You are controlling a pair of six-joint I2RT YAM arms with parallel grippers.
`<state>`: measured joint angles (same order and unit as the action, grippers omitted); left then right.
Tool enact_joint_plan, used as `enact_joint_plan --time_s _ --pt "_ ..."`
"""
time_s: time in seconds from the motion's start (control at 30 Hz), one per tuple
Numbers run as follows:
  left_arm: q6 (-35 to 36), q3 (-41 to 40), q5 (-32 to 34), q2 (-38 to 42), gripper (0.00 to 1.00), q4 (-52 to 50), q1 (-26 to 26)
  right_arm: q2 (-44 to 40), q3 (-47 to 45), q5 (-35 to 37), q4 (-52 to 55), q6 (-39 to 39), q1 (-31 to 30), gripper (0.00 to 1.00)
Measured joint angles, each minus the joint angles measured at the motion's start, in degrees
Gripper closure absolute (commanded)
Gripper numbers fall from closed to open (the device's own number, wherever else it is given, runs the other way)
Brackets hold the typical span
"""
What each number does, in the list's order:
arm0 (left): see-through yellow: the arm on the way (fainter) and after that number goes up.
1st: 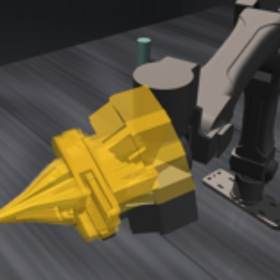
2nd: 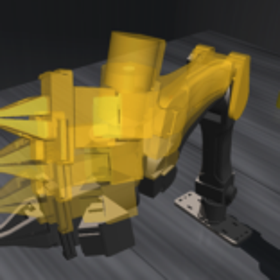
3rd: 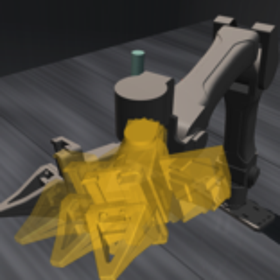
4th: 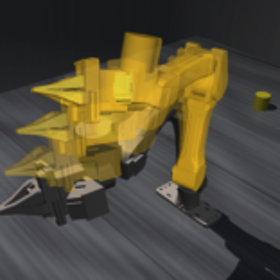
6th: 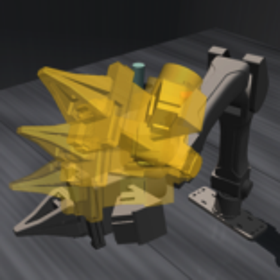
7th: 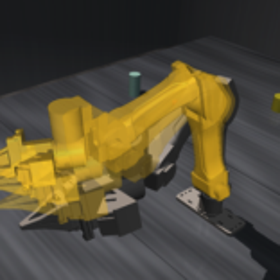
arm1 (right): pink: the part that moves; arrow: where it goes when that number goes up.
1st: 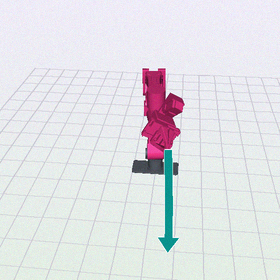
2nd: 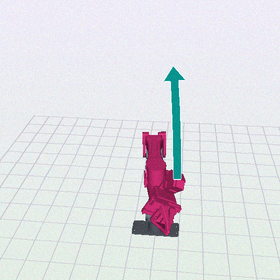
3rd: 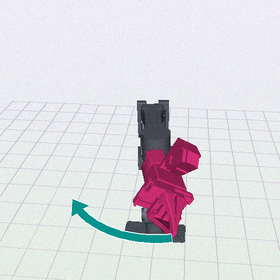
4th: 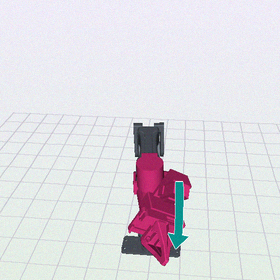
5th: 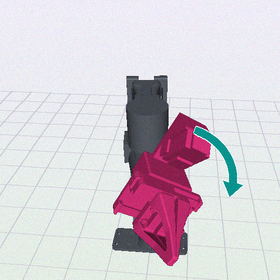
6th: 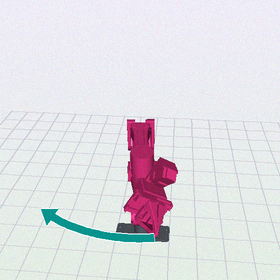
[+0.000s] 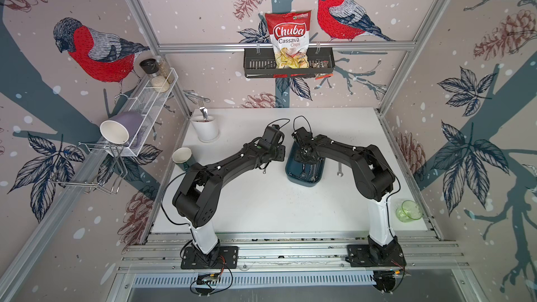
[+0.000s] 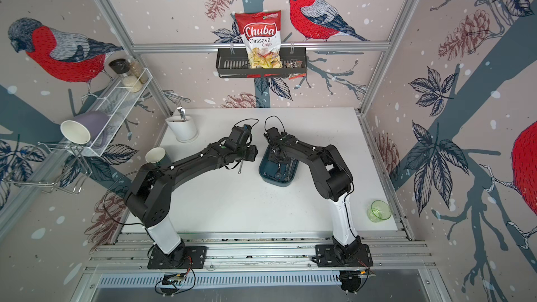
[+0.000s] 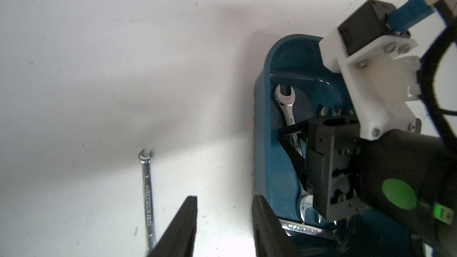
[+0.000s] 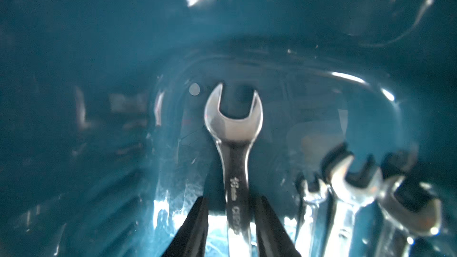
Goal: Take out the wrench from the storage box
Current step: Pick up the wrench from the storage box.
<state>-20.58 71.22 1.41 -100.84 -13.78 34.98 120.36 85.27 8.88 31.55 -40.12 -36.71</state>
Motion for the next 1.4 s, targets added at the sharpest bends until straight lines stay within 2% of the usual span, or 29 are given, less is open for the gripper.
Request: enact_joint_plan --time_s 0.17,0.27,0.47,0.87,1.4 --pt "0.00 0.00 0.04 0.09 0.58 -0.04 0.00 -0.63 -1.16 -0.02 -0.07 1.88 0.00 0.70" --pt "-0.02 0.00 0.04 0.26 0.58 -0.15 0.00 -0.35 -0.81 0.15 0.24 2.78 0.00 0.79" --pt "-0.04 -0.15 0.20 1.40 0.58 -0.81 0.00 0.09 -0.11 0.07 0.48 4.07 0.04 0.90" --pt "-0.17 -0.44 1.57 4.13 0.58 -2.36 0.00 -1.99 0.11 -2.95 3.74 5.73 1.11 0.92" --pt "-0.17 -0.55 2.27 4.61 0.58 -3.52 0.00 -8.26 2.69 -3.15 7.54 6.99 3.41 0.93"
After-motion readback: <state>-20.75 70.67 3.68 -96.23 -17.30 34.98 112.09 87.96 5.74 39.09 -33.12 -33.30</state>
